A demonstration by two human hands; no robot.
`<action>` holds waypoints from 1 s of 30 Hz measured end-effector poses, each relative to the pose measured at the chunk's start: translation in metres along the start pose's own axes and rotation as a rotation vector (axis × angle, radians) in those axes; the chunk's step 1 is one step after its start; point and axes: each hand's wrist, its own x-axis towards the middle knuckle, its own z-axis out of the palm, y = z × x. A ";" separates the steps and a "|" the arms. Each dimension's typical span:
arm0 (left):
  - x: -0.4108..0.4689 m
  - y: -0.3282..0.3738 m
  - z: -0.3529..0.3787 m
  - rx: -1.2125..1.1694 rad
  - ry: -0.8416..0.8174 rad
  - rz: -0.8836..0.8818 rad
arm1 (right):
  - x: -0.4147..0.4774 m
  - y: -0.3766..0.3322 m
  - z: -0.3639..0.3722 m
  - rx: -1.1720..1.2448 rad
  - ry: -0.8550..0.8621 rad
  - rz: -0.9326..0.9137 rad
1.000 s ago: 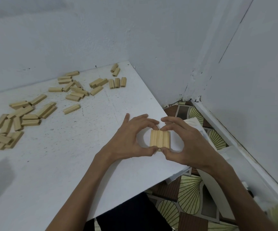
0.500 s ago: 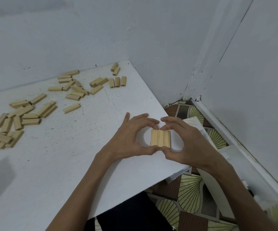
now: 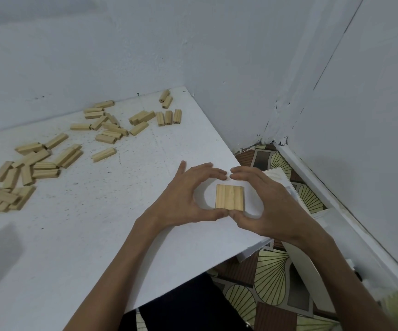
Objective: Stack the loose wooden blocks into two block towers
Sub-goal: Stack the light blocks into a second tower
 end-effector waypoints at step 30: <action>-0.175 -0.093 -0.136 0.501 0.864 -0.950 | 0.211 -0.205 0.185 -0.286 -0.359 -0.349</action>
